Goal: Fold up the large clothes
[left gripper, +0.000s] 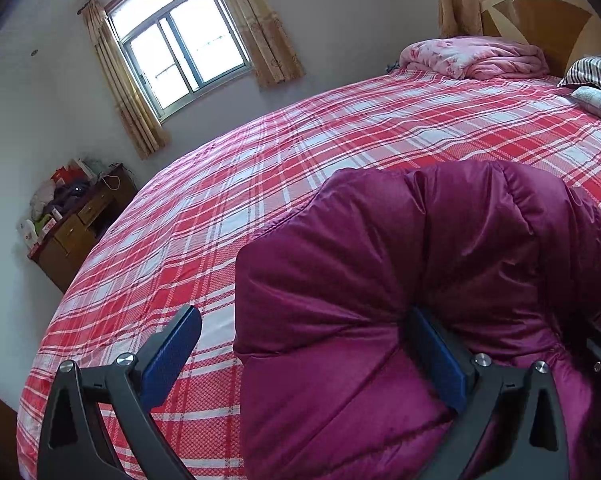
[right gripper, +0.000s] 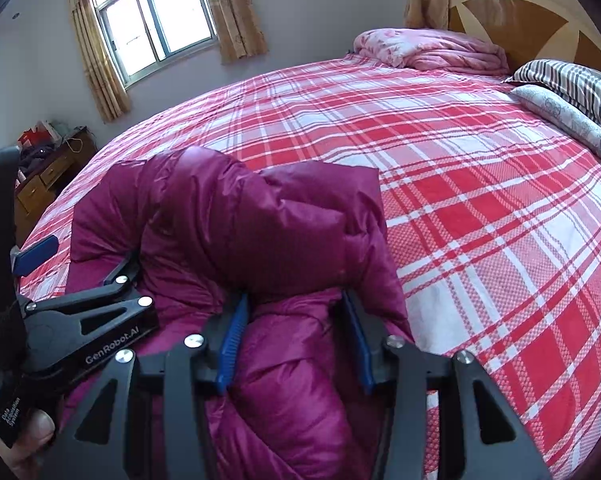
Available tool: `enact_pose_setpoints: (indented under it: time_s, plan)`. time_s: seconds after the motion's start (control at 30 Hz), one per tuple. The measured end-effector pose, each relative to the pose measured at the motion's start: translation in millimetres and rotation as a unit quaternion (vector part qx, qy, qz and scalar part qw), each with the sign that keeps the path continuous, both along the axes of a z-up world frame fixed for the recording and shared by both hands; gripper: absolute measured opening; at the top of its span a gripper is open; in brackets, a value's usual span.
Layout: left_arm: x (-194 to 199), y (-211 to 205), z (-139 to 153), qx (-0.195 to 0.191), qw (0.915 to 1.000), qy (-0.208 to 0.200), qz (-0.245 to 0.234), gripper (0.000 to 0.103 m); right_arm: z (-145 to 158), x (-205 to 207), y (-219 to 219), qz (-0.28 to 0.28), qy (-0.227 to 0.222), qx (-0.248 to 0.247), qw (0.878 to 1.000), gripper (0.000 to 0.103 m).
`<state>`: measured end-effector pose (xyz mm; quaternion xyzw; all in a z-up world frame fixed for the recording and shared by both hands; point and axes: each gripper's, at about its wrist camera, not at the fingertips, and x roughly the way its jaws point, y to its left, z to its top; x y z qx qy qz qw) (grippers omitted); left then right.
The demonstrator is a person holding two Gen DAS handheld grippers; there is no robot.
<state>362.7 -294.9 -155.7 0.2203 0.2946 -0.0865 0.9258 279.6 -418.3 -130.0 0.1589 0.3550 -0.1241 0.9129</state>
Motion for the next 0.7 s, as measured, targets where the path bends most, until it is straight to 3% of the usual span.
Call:
enact_pose_setpoints:
  time_s: [0.7]
  plan:
    - [5.1, -0.9, -5.0, 0.002, 0.9994, 0.029, -0.021, 0.102, -5.3, 7.3, -2.2, 0.001, 0.02, 0.008, 1.0, 0.05]
